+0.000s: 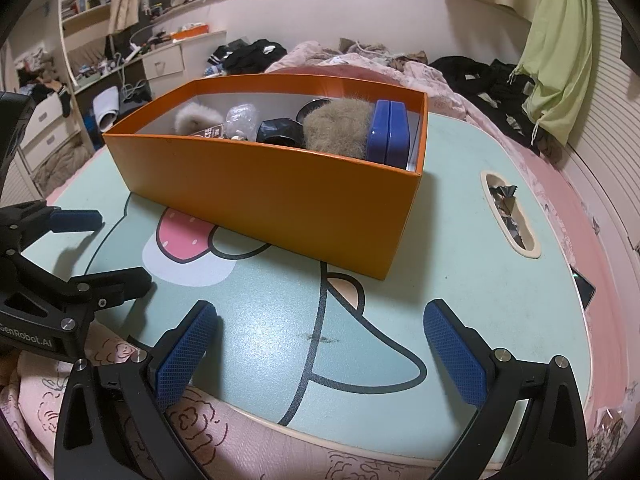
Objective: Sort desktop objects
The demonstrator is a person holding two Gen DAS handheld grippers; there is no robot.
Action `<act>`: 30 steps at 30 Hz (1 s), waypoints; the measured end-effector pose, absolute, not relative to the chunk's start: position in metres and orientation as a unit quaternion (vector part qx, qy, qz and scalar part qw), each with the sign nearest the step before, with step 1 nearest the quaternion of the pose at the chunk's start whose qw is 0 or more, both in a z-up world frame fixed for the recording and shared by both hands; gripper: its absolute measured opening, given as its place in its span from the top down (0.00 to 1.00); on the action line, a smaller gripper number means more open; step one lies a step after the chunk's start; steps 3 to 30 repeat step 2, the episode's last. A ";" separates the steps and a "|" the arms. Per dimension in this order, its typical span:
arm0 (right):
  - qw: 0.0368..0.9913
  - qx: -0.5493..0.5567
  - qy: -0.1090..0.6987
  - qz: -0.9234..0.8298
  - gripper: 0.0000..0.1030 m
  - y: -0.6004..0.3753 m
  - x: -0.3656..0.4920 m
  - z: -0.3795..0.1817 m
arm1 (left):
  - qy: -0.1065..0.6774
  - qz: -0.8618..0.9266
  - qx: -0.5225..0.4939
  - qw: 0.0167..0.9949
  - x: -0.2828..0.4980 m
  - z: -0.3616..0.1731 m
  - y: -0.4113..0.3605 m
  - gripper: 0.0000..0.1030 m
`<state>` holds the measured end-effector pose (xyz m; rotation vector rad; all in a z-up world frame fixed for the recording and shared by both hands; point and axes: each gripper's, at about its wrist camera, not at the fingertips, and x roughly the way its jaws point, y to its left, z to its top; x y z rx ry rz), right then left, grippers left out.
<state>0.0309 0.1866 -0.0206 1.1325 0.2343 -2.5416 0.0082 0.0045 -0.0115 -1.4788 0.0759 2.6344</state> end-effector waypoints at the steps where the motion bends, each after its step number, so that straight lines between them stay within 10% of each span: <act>1: 0.174 0.399 0.083 -0.896 0.00 0.187 0.031 -0.021 | 0.025 0.870 -0.488 0.060 0.008 -0.011 0.004 0.00; 30: 0.174 0.400 0.083 -0.896 0.00 0.187 0.031 -0.021 | 0.025 0.870 -0.488 0.060 0.008 -0.011 0.004 0.00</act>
